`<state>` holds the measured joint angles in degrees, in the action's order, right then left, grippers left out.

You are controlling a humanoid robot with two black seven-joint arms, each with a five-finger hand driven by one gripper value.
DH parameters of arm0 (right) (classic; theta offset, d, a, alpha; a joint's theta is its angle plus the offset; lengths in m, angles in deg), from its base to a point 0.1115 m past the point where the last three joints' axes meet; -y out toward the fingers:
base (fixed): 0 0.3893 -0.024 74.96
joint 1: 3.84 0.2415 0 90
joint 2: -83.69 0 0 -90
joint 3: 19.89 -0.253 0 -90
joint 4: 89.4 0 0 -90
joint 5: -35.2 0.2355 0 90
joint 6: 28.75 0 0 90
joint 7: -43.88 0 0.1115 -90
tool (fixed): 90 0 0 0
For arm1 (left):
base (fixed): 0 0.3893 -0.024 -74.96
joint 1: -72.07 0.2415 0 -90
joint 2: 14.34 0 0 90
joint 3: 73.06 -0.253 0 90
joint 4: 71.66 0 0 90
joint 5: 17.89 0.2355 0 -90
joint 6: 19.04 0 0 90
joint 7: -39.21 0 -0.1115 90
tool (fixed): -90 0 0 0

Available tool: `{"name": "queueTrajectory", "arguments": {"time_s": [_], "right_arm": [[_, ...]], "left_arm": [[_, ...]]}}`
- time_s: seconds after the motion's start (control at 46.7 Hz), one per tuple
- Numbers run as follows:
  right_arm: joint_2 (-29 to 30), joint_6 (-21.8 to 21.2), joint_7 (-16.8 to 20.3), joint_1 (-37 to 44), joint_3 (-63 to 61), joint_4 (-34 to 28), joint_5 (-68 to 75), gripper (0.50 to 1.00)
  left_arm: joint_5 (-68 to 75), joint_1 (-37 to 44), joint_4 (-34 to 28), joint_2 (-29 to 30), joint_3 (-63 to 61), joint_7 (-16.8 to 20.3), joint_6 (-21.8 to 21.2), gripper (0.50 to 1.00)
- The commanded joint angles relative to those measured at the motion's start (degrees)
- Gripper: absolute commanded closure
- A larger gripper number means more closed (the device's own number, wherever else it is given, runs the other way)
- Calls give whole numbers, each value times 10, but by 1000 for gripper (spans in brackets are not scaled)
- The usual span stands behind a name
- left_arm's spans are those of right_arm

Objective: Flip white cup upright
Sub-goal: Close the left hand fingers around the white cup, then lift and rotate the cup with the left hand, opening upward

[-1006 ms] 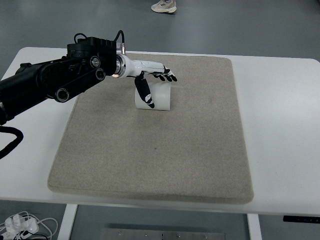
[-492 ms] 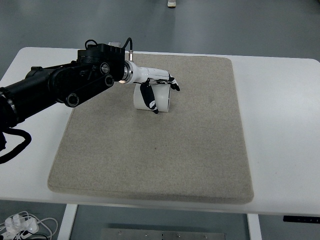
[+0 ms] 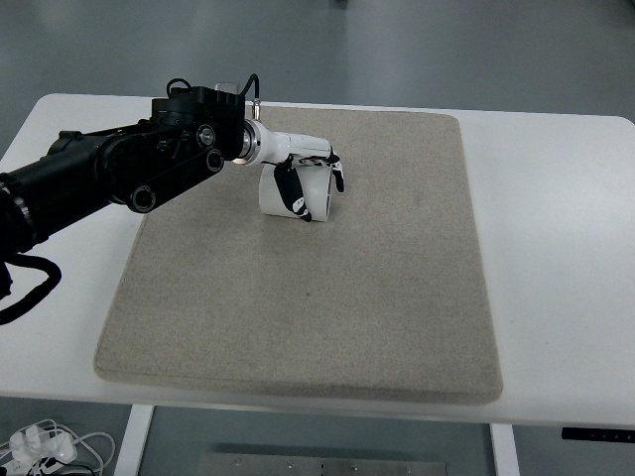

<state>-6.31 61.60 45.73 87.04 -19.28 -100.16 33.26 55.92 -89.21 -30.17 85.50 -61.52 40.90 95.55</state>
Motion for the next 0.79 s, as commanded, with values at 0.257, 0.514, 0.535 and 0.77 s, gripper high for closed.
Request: {"name": "queueTrajectory", "arguments": {"time_s": [0.257,0.514,0.535,0.77], "right_arm": [[0,0,0,0,0,0,0,548],[0,0,0,0,0,0,0,548],[0,0,0,0,0,0,0,548],[0,0,0,0,0,0,1,548]], "left_arm": [[-35,-9,-11,0,15,2,0,1000],[-164,-25,-23,7,22,7,4,1000],[-175,-25,-26,7,22,8,4,1000],[-292,-17,-63,9,40,35,14,1000]]}}
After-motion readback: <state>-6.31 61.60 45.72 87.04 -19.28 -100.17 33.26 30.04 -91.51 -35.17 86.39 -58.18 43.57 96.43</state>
